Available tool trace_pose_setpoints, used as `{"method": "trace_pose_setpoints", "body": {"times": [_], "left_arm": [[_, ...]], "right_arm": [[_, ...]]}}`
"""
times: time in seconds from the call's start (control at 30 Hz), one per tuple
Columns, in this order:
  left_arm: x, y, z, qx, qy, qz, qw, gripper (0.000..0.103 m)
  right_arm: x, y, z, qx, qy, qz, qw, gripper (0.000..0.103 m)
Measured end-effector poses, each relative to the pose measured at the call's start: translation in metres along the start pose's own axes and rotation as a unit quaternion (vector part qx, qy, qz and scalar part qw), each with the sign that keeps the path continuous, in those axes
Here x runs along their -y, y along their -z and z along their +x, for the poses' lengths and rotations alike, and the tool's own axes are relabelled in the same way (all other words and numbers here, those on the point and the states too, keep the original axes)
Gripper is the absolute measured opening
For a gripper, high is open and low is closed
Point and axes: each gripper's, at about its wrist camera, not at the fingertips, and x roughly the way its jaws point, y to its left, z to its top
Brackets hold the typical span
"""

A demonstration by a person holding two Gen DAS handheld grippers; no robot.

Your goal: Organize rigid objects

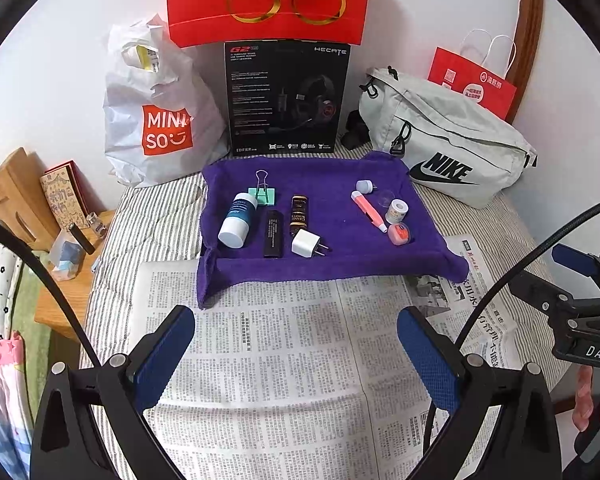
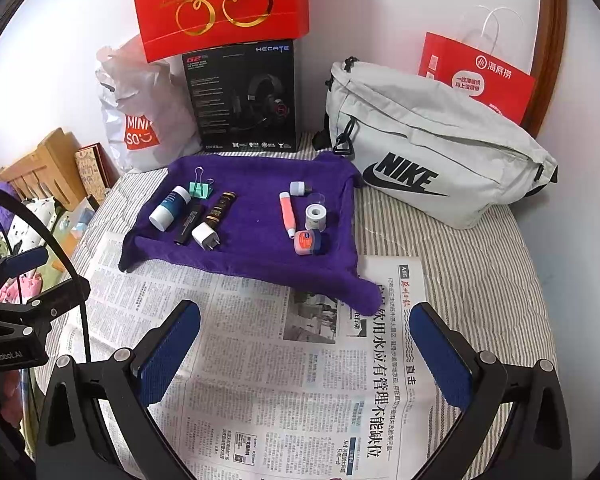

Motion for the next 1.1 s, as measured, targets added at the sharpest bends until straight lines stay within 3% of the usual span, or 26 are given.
{"method": "trace_pose_setpoints", "body": {"times": [1.1], "left_arm": [[-0.0003,-0.0001,-0.0013,0.002,0.001,0.004,1.0000,0.102]], "right_arm": [[0.0014,0.0004,0.0004,0.002,-0.004,0.000,1.000,0.103]]}}
